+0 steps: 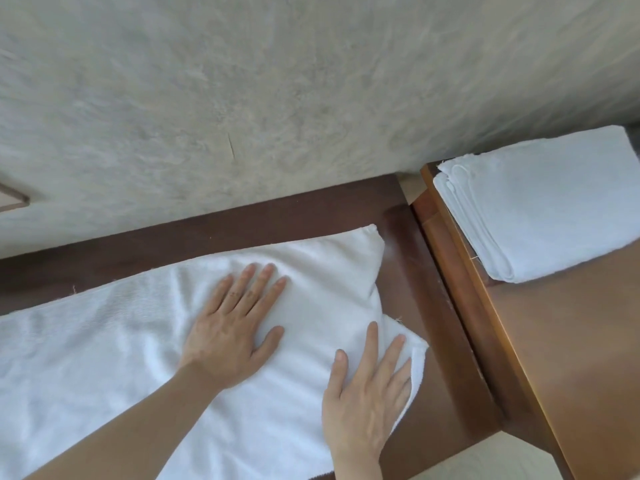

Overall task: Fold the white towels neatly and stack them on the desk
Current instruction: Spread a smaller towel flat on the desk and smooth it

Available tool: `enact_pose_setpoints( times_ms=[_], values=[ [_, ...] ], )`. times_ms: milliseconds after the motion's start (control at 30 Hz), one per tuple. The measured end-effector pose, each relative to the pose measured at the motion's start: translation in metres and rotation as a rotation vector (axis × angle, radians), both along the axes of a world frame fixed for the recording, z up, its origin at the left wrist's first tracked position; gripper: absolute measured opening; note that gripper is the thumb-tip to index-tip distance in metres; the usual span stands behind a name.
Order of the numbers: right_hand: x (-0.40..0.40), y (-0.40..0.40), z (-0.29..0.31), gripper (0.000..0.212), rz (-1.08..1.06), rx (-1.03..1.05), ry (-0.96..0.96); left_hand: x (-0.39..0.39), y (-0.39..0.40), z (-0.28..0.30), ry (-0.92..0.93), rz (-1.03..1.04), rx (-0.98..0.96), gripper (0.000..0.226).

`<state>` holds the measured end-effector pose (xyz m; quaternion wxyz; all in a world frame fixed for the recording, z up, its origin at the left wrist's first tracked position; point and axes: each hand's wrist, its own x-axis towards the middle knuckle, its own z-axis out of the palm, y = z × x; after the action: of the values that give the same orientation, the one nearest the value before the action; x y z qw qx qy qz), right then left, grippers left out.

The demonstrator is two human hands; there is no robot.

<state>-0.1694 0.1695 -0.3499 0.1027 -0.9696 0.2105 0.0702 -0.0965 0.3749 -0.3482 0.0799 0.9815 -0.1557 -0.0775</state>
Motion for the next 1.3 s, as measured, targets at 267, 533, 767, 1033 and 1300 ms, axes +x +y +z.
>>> enact_pose_setpoints(
  times_ms=[267,533,767,1033,1300],
  values=[
    [0.030,-0.033,0.014,0.078,-0.130,-0.021,0.045,0.001,0.000,0.004,0.006,-0.011,0.004,0.075],
    [0.102,-0.033,0.008,0.065,0.420,0.148,-0.108,0.002,0.000,0.003,0.002,-0.005,0.002,0.074],
    [0.066,-0.078,0.003,0.064,0.332,0.190,-0.126,0.002,0.000,0.005,0.043,0.050,-0.017,0.072],
    [0.069,-0.078,0.010,0.067,0.144,0.070,-0.091,0.004,0.003,0.005,0.073,0.030,-0.018,0.075],
    [0.141,-0.029,-0.001,0.064,0.666,-0.029,-0.015,0.003,0.004,0.002,0.050,0.025,-0.025,0.079]
  ],
)
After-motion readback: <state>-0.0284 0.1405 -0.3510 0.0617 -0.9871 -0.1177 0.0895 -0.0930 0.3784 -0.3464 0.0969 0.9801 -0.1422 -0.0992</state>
